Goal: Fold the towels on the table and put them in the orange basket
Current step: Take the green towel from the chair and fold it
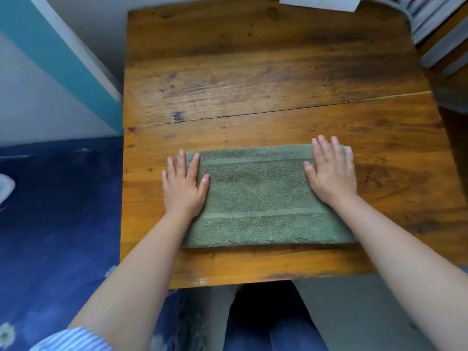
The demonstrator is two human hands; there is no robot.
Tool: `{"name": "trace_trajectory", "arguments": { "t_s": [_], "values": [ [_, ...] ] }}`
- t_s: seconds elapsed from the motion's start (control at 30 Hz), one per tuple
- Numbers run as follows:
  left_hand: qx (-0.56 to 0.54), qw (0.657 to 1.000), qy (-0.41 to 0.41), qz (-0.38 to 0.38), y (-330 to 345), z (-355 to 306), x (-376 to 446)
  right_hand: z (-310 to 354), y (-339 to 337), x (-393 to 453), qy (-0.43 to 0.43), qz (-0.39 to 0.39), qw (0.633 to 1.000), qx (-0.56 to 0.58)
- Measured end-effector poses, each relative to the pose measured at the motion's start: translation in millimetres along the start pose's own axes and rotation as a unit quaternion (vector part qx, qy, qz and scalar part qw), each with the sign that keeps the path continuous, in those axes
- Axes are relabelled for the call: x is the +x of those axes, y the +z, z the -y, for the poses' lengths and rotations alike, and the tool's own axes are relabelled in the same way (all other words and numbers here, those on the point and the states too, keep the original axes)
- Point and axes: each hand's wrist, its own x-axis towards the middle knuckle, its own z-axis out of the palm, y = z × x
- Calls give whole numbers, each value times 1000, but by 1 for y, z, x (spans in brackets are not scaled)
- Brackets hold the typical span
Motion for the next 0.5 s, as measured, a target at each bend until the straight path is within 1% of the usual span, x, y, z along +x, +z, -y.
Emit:
{"name": "trace_trajectory", "arguments": {
  "t_s": [0.1,0.17,0.23,0.3,0.37,0.4,0.47,0.5],
  "values": [
    [13,1000,-8,8,-4,-4,-1,-21,-10,-4,78,4,996,48],
    [32,999,-12,-8,-7,-8,-7,-24,-16,-15,109,-18,992,61],
    [24,999,6,-38,-5,-16,-24,-12,-15,-38,83,-48,994,59],
    [-1,998,47,-41,4,-28,-51,12,-6,-70,14,-51,996,67],
    [-7,997,70,-19,16,-35,-74,34,9,-95,-37,-20,998,55],
    [4,998,66,-3,22,-35,-84,38,19,-105,-48,3,998,38],
    [31,998,49,15,30,-28,-94,37,32,-114,-47,34,998,20],
    [39,998,45,16,32,-24,-96,33,34,-116,-47,34,998,19]
  ]
}}
